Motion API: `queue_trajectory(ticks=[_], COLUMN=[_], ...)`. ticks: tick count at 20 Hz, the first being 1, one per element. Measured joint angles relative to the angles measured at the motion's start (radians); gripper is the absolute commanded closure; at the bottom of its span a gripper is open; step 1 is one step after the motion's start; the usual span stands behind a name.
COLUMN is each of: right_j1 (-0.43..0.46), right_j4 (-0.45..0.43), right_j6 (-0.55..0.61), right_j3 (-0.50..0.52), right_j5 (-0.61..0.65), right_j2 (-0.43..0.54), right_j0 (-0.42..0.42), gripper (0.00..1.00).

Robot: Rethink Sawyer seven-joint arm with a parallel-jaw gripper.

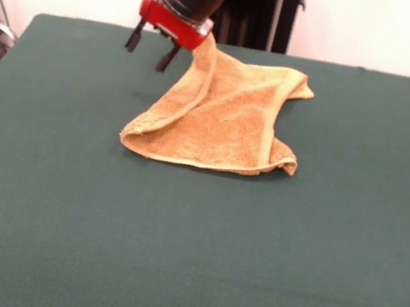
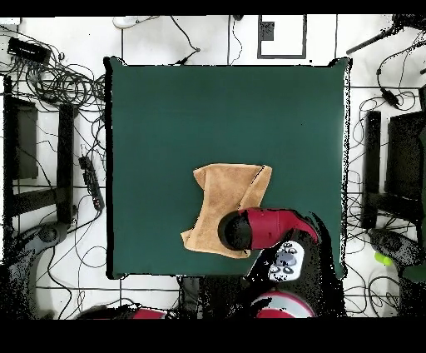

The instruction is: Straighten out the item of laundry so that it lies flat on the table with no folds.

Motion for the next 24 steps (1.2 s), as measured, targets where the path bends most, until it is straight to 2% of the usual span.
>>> queue_trajectory(ticks=[4, 10, 24], right_j1=[-0.059, -0.093, -0.039], right_j4=[0.008, 0.03, 0.115], right_j6=[0.0, 0.0, 0.001], right_j3=[0.0, 0.001, 0.001], right_j5=[0.075, 0.118, 0.12], right_j2=[0.0, 0.0, 0.0], right_j0=[0.0, 0.005, 0.106], gripper=[0.0, 0.0, 0.0])
